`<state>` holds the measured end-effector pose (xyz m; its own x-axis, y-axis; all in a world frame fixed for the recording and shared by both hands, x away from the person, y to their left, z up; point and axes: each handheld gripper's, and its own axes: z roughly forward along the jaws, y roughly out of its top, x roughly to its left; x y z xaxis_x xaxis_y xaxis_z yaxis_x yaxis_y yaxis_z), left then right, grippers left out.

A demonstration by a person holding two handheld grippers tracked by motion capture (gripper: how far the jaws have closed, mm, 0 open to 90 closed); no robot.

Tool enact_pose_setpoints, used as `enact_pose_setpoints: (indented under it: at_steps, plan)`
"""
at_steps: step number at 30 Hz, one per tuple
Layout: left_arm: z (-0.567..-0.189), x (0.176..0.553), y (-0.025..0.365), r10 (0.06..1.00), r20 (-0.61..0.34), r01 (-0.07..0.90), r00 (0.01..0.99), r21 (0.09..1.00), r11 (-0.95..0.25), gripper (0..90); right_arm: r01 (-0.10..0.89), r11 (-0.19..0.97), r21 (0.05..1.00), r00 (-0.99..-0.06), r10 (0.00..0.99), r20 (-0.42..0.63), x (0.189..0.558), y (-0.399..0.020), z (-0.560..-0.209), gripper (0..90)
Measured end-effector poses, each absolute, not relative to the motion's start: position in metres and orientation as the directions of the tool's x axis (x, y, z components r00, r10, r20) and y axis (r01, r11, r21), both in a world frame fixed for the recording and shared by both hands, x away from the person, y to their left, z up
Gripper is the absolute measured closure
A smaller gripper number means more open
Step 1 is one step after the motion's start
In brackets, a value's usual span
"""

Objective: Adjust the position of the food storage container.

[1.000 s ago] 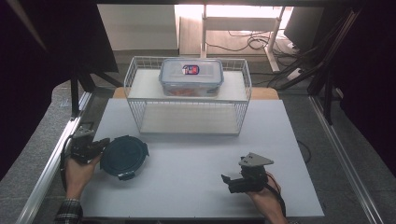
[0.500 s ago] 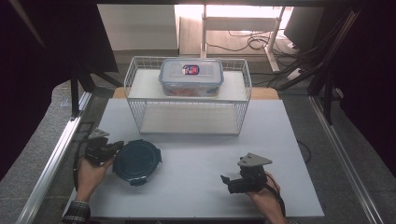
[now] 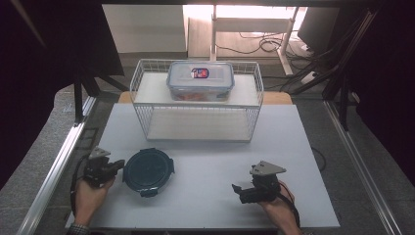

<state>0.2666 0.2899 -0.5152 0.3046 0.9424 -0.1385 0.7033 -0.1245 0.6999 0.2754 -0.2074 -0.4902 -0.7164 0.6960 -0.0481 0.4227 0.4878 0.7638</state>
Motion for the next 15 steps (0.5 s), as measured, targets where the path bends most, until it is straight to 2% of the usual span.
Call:
enact_pose_setpoints:
  at_steps: [6,15]
  plan:
    - [-0.521,0.252,0.283,0.940,-0.156,0.740,0.303,0.660,-0.129,90.0,0.421,0.488,0.765,-0.717,0.696,-0.050,0.275,-0.208,-0.490,3.4]
    - [-0.522,0.253,0.273,0.935,-0.177,0.744,0.307,0.658,-0.120,90.0,0.426,0.493,0.758,-0.719,0.694,-0.048,0.276,-0.206,-0.492,3.4]
